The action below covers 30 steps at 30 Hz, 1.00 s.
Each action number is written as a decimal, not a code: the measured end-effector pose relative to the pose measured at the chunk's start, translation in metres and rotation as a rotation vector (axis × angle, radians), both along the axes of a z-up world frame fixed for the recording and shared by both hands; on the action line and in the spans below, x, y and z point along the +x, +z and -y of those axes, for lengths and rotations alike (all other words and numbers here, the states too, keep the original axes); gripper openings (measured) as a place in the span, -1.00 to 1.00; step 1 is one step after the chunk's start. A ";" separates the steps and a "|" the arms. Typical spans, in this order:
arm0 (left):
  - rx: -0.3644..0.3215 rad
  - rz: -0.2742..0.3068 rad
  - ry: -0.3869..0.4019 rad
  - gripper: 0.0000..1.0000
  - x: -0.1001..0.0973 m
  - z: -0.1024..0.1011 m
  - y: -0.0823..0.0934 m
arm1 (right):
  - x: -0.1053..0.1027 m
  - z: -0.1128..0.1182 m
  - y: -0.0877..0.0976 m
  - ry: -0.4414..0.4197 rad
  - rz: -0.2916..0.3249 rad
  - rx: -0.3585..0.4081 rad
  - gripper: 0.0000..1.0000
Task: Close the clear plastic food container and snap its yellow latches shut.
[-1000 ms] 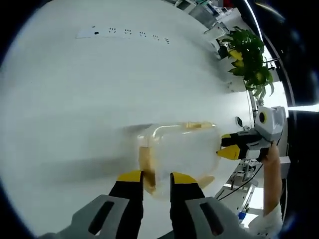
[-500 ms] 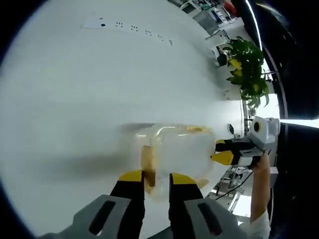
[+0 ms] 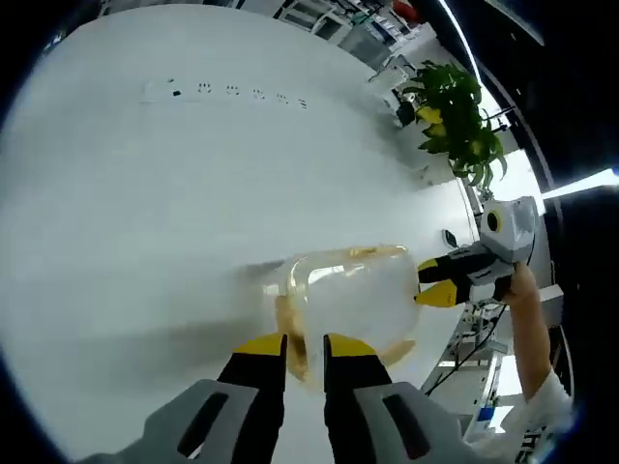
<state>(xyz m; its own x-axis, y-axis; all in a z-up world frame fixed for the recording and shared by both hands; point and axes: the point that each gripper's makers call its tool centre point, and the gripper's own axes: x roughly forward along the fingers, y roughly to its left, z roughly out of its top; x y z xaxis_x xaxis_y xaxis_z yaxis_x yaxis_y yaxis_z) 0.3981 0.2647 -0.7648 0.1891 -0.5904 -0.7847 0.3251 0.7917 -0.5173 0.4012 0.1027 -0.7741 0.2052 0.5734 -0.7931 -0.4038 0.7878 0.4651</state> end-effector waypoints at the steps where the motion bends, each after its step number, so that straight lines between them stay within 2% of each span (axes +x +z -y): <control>1: -0.020 0.028 0.004 -0.73 0.003 0.001 0.006 | 0.006 0.004 0.006 -0.012 0.032 -0.010 -0.56; 3: -0.069 0.088 -0.006 -0.56 0.005 0.003 0.020 | 0.017 0.009 0.020 -0.033 0.079 -0.015 -0.50; 5: -0.109 0.145 -0.004 -0.48 0.008 0.006 0.029 | 0.020 0.005 0.032 -0.021 0.125 0.005 -0.54; 7: -0.166 0.192 -0.017 -0.55 0.004 0.013 0.038 | 0.026 -0.005 0.046 -0.023 0.160 0.052 -0.59; 9: -0.193 0.188 0.000 -0.57 -0.001 0.018 0.038 | 0.027 -0.016 0.051 -0.012 0.171 0.098 -0.70; 12: -0.273 0.218 -0.022 -0.72 -0.012 0.039 0.039 | 0.024 -0.033 0.047 -0.002 0.161 0.135 -0.87; 15: -0.270 0.216 -0.019 -0.84 -0.020 0.051 0.029 | 0.015 -0.051 0.032 0.043 0.135 0.134 -0.95; 17: -0.270 0.232 -0.038 -0.99 -0.021 0.059 0.023 | 0.016 -0.059 0.024 0.062 0.126 0.120 -0.96; 18: -0.247 0.226 -0.058 -1.00 -0.021 0.060 0.016 | 0.019 -0.061 0.022 0.064 0.128 0.116 -0.98; 22: -0.232 0.219 -0.064 -1.00 -0.017 0.063 0.004 | 0.020 -0.073 0.020 0.092 0.133 0.116 -1.00; 30: -0.246 0.191 -0.108 -1.00 -0.025 0.066 0.002 | 0.030 -0.074 0.014 0.095 0.148 0.084 -1.00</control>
